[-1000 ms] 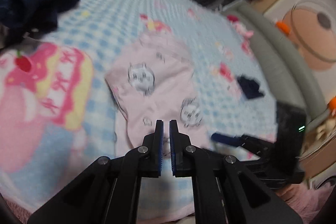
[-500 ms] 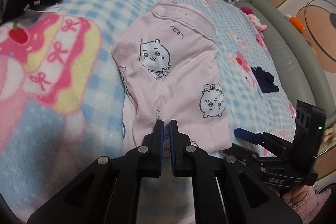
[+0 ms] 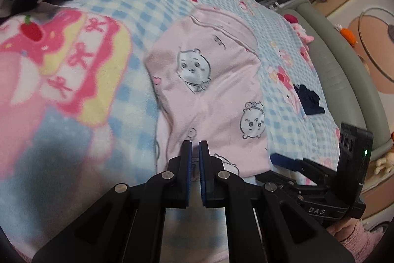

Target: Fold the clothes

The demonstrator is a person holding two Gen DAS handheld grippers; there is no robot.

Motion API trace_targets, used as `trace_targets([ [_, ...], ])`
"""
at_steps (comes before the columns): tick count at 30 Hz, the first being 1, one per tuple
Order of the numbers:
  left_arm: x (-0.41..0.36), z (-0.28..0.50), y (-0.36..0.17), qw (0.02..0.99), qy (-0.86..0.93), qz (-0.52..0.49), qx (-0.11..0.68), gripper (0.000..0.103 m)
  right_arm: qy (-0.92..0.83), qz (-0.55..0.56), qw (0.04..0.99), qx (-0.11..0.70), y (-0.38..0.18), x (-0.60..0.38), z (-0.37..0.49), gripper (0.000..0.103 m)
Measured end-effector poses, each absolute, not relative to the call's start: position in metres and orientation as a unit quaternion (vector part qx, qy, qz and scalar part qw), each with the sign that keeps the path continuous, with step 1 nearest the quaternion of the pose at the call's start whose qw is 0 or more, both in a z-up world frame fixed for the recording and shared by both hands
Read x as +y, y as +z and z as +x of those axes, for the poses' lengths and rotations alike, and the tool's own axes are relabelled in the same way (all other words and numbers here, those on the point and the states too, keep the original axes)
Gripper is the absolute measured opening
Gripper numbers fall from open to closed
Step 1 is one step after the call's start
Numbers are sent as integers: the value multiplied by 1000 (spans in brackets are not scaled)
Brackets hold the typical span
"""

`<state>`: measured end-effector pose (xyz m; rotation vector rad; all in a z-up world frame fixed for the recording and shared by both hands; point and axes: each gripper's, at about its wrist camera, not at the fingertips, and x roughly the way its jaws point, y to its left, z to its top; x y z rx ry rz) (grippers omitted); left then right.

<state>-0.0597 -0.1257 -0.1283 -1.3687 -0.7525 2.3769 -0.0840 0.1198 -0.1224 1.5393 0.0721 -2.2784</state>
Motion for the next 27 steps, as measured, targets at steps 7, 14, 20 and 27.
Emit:
trace_targets([
  [7,-150,-34,-131,183,782,-461,-377,41,-812,511,278,-54,-87,128,-94,76],
  [14,-140,-48,-158,197,753,-484,-401,38,-776,560,282,-67,-131,94,-137,69],
  [20,-136,-50,-140,190,787,-453,-375,25,-806,516,288,-43,-116,85,-117,30],
  [27,-165,-41,-98,135,832,-391,-370,24,-791,501,345,-69,-87,71,-92,16],
])
